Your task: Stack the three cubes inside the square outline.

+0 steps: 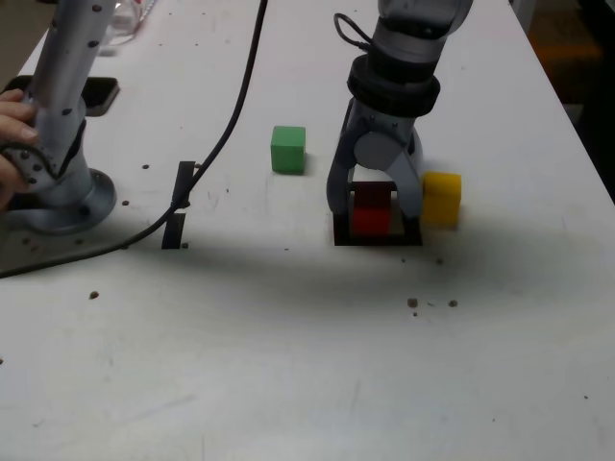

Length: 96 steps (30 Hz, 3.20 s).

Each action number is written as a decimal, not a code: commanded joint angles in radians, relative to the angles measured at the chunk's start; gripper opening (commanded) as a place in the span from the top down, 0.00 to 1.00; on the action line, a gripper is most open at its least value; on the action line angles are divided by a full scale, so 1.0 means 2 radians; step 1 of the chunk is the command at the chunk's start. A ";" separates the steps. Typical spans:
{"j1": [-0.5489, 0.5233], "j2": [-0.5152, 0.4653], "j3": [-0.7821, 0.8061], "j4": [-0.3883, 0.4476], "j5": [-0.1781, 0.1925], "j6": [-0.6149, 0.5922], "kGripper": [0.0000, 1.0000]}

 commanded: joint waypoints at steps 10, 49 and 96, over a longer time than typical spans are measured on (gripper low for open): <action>0.000 -0.042 -0.003 0.007 0.022 -0.002 0.26; -0.023 -0.132 -0.030 -0.009 0.042 0.015 0.22; -0.015 0.039 -0.128 0.013 0.025 0.023 0.22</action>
